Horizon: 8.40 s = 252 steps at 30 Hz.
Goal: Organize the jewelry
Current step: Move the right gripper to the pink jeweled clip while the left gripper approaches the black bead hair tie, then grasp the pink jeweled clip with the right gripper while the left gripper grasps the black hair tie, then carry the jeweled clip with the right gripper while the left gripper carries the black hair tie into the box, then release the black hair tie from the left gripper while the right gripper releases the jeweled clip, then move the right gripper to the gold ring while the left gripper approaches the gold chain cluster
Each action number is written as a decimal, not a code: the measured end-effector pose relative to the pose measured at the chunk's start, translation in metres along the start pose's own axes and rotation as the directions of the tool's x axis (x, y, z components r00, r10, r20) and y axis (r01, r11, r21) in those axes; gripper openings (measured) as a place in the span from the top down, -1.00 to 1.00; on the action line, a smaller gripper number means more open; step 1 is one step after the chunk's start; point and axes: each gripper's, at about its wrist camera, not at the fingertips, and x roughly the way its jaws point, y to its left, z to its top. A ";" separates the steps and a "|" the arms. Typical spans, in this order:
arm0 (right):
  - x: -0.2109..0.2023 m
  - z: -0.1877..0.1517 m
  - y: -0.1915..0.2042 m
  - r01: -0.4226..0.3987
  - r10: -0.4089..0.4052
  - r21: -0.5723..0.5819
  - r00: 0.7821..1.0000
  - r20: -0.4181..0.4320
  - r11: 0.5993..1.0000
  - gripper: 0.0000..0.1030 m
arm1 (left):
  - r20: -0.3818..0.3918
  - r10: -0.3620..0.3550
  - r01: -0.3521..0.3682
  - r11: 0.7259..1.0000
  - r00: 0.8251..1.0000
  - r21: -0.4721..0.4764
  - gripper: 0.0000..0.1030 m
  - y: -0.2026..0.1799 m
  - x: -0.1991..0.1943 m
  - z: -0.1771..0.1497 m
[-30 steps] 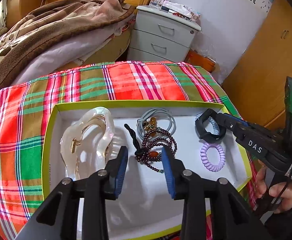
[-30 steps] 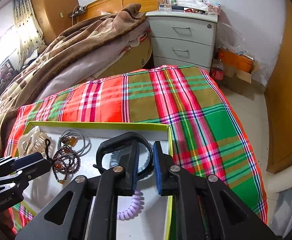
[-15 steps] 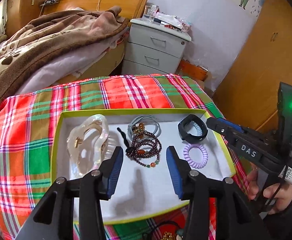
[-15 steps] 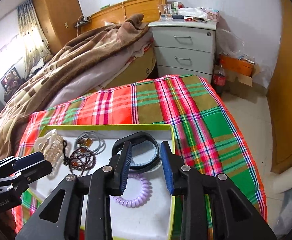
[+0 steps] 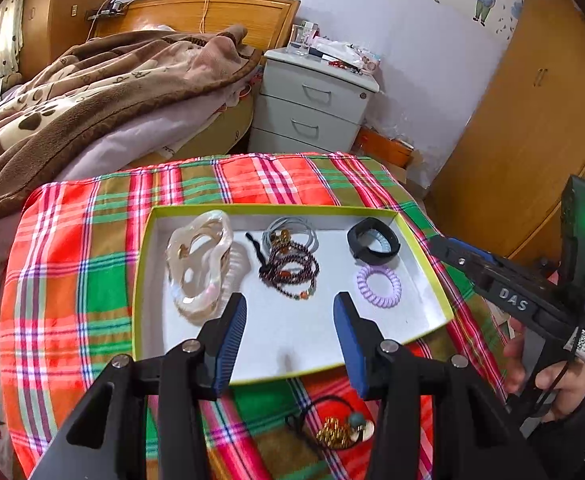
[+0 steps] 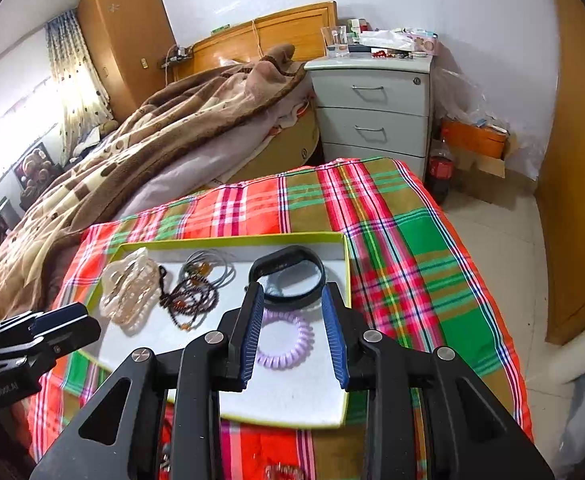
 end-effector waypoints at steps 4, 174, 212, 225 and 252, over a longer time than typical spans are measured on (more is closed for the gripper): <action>-0.014 -0.014 -0.005 -0.022 0.022 -0.006 1.000 -0.006 1.000 0.39 | 0.003 -0.004 0.004 1.000 1.000 -0.006 0.08 0.003 -0.009 -0.012; 0.053 -0.030 0.039 -0.147 0.106 -0.209 0.975 -0.195 0.967 0.84 | -0.133 0.020 -0.018 1.000 0.991 0.017 0.91 0.023 0.053 -0.005; 0.032 -0.028 0.041 -0.130 0.109 -0.173 0.986 -0.124 0.976 0.49 | -0.097 0.108 -0.104 0.994 0.989 0.040 0.16 0.016 0.034 -0.013; -0.013 -0.041 0.026 -0.089 0.087 -0.118 0.996 -0.024 0.989 0.47 | 0.017 0.149 -0.150 0.986 0.989 0.077 0.13 -0.004 -0.008 -0.029; -0.042 -0.107 -0.010 0.009 -0.019 -0.116 0.997 -0.081 0.993 0.03 | -0.027 0.017 -0.016 0.999 0.999 0.035 0.02 -0.008 -0.040 -0.100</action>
